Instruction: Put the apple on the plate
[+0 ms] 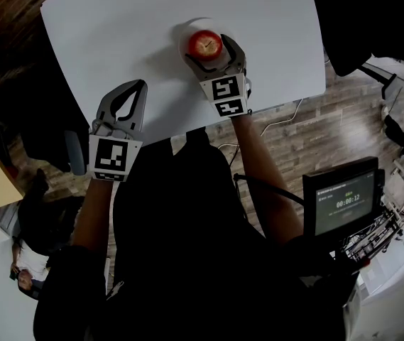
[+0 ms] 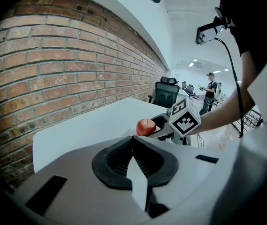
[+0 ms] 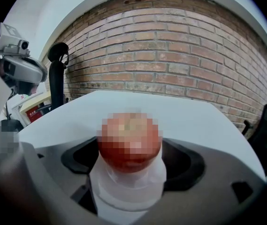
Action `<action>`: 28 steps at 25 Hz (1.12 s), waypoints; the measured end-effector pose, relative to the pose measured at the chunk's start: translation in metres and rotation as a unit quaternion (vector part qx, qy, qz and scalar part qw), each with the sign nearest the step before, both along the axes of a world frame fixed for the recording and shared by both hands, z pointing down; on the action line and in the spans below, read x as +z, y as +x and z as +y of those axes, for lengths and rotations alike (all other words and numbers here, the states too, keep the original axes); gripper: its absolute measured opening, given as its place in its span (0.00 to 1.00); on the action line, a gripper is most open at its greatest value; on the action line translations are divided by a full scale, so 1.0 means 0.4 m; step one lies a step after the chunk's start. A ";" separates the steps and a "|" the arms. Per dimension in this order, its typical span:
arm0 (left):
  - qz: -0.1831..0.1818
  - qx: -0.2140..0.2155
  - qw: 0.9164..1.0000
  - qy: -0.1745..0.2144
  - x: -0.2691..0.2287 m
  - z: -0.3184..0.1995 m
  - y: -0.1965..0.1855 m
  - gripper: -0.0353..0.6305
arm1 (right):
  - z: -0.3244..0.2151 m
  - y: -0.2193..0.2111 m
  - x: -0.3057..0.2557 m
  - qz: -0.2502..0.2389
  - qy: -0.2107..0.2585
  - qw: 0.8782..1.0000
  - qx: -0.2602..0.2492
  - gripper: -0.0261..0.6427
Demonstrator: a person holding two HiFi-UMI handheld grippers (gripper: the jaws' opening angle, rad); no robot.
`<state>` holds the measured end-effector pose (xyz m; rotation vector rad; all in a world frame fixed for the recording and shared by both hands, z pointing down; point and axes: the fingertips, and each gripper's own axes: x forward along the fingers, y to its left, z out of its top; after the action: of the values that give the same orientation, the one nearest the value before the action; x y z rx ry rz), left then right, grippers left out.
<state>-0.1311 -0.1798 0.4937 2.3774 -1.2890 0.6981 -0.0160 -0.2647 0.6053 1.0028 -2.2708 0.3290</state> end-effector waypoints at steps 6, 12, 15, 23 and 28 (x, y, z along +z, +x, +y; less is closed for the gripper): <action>0.001 0.001 1.000 0.002 0.001 -0.002 0.004 0.06 | 0.001 0.003 0.003 -0.001 -0.001 1.000 0.001 0.64; 0.001 0.002 1.000 0.003 0.002 -0.005 0.004 0.06 | 0.000 0.003 0.008 0.001 -0.004 1.000 -0.002 0.64; 0.000 0.003 1.000 0.005 0.006 -0.009 0.006 0.06 | -0.002 0.008 0.011 0.001 -0.003 1.000 -0.001 0.64; 0.002 0.012 1.000 0.016 -0.029 -0.019 0.053 0.06 | 0.006 0.048 -0.050 -0.019 -0.001 1.000 0.005 0.64; 0.000 0.018 0.999 0.027 -0.070 -0.004 0.101 0.06 | 0.035 0.093 -0.109 -0.041 0.004 0.999 0.019 0.53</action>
<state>-0.0905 -0.1816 0.4657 2.4489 -1.2833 0.6822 0.0210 -0.2506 0.5618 1.0551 -2.3308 0.3840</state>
